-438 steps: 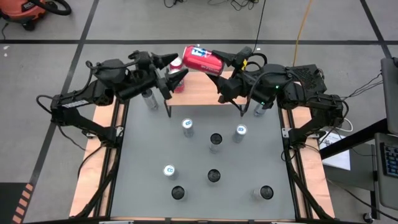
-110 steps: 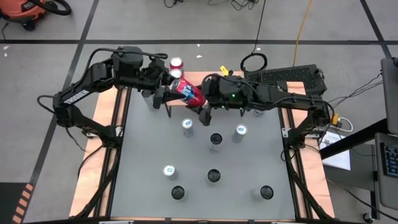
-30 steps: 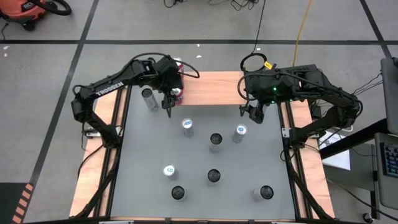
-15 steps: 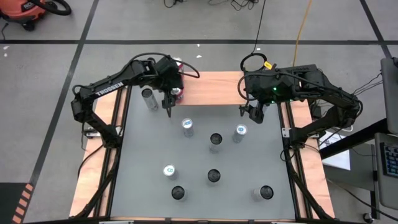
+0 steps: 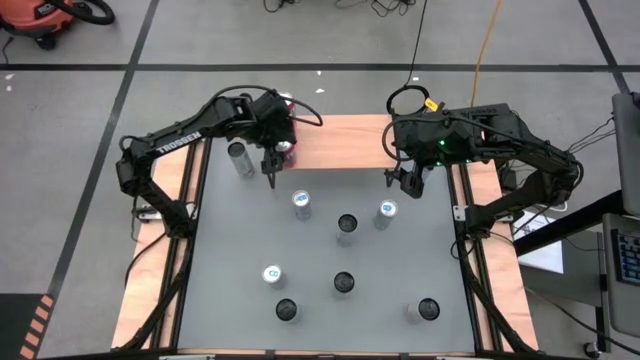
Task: Place canned beverage on shelf
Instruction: Put the red soda can on the shelf aligned with the other red soda cans
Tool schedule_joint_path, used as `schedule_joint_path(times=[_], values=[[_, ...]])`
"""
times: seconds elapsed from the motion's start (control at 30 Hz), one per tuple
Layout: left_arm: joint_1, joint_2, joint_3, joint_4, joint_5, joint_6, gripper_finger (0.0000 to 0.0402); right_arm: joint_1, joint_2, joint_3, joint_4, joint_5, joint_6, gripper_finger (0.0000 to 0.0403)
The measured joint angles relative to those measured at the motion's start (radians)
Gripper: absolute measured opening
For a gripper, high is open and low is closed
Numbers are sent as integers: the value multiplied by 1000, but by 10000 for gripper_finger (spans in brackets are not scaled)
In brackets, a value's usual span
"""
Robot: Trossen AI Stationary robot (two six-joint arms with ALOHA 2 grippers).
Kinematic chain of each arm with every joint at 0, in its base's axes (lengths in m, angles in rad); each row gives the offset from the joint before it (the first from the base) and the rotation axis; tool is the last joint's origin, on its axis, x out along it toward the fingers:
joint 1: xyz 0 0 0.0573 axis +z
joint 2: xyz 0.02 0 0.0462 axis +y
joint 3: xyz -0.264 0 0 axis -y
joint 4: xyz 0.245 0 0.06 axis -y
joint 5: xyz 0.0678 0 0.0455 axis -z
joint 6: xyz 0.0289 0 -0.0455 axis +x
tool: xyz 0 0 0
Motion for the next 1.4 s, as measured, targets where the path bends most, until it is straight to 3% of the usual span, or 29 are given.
schedule_joint_path(times=[1.4], values=[[-28, 2, 30, -12, -63, 1, 327, 0, 0, 0, 24, 1, 0, 343]])
